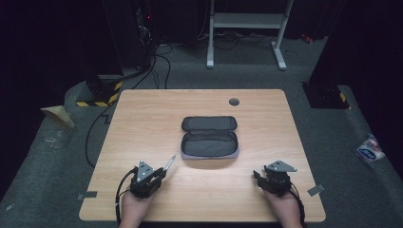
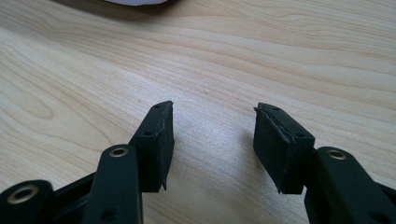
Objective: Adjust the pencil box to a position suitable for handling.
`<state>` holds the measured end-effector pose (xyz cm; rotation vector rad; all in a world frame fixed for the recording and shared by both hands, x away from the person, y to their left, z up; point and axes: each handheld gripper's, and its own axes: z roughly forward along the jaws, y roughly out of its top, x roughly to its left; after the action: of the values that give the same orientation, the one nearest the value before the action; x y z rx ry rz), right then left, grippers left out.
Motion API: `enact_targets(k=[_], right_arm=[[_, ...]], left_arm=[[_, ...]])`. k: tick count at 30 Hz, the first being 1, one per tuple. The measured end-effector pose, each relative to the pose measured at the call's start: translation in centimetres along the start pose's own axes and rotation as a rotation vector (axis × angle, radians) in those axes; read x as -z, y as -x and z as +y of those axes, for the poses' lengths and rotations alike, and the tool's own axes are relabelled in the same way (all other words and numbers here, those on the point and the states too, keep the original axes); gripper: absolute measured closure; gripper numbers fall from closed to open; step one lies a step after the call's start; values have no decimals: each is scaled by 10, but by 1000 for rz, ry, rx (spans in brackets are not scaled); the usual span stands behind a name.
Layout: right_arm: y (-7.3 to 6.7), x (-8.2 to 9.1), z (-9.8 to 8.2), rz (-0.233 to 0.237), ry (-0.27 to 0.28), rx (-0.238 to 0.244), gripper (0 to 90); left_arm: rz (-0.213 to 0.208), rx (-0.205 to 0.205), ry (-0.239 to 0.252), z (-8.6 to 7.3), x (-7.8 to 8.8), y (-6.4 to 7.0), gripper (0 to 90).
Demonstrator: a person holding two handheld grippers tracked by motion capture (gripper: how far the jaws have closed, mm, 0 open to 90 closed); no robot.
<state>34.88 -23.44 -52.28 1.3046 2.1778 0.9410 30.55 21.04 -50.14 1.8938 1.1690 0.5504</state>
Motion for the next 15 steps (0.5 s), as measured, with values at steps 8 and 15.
enact_targets(k=[8, 15], right_arm=[[0, 0, 0, 0, -1, 0, 475], [-1, 0, 0, -7, 1, 4, 472]], left_arm=[[-6, 1, 35, 2, 4, -1, 788], [-9, 13, 69, 6, 8, -3, 789]])
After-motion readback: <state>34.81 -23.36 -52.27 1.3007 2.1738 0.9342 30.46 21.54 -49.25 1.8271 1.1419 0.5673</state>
